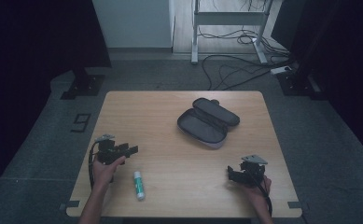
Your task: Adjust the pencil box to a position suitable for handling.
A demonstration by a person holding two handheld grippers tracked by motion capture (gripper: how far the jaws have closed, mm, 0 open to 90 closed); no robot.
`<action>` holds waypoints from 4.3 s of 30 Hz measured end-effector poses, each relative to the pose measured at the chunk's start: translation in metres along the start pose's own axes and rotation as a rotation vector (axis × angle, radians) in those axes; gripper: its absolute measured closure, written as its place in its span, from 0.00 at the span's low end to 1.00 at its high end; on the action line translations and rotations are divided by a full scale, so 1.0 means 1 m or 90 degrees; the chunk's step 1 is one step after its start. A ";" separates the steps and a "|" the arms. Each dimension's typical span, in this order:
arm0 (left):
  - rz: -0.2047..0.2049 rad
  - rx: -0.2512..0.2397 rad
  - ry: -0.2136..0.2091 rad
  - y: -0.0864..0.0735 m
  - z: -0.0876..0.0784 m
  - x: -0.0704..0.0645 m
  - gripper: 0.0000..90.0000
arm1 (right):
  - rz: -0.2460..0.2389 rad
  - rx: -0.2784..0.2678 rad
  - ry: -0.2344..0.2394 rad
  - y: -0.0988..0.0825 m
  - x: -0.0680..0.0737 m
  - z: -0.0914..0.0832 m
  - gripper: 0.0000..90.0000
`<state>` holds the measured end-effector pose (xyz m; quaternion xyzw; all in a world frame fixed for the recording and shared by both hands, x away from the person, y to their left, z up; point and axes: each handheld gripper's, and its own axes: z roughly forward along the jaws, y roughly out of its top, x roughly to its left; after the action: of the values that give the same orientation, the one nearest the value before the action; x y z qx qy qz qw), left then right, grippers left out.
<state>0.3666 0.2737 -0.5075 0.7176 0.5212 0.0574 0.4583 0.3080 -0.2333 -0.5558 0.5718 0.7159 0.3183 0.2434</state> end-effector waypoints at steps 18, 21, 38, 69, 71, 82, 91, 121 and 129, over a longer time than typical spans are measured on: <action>0.015 -0.008 0.004 0.005 -0.002 -0.008 0.41 | 0.007 -0.011 -0.004 -0.003 -0.005 -0.004 0.21; 0.019 -0.005 0.002 0.007 0.000 -0.010 0.41 | 0.007 -0.012 -0.004 -0.002 -0.005 -0.004 0.21; 0.037 -0.007 -0.029 0.029 0.015 -0.036 0.41 | 0.022 -0.034 0.014 0.007 -0.012 -0.006 0.27; 0.058 0.019 -0.015 0.079 0.065 -0.072 0.42 | 0.031 -0.097 0.037 0.044 -0.013 -0.011 0.33; 0.059 0.024 -0.013 0.082 0.068 -0.074 0.42 | 0.030 -0.098 0.039 0.047 -0.012 -0.010 0.33; 0.062 0.045 -0.004 0.092 0.093 -0.083 0.42 | 0.043 -0.117 0.045 0.068 -0.009 -0.006 0.35; 0.062 0.047 0.002 0.099 0.106 -0.087 0.42 | 0.040 -0.126 0.055 0.085 -0.003 0.000 0.36; 0.060 0.080 0.034 0.109 0.160 -0.090 0.43 | 0.031 -0.101 0.066 0.102 0.008 0.032 0.37; 0.053 0.091 0.041 0.107 0.175 -0.087 0.43 | 0.031 -0.100 0.064 0.102 0.007 0.035 0.37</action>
<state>0.5002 0.0957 -0.4970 0.7672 0.5083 0.0621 0.3862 0.3986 -0.2057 -0.5046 0.5516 0.6858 0.4077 0.2430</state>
